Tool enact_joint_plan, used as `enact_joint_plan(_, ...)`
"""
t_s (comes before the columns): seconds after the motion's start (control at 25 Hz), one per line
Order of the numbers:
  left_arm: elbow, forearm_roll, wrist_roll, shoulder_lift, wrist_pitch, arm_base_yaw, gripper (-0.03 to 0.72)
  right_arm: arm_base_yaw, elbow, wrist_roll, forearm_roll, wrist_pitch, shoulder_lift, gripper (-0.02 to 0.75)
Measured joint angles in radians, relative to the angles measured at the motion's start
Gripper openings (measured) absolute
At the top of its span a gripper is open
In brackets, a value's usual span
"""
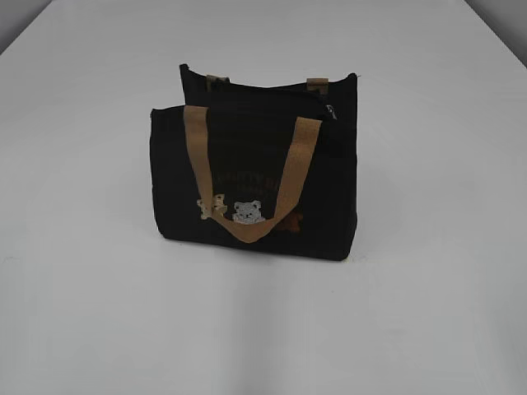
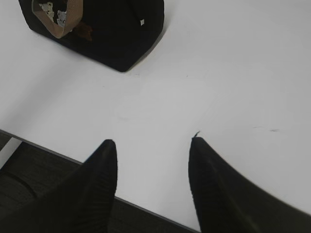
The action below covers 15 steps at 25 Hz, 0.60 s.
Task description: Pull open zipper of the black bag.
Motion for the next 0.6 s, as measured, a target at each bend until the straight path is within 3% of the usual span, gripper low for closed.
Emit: enact_joint_plan(0.6, 0.000, -0.013, 0.021, -0.027, -0.008, 0.000, 0.282, 0.000, 0.000, 0.000, 0.016, -0.003, 0.000, 0.376)
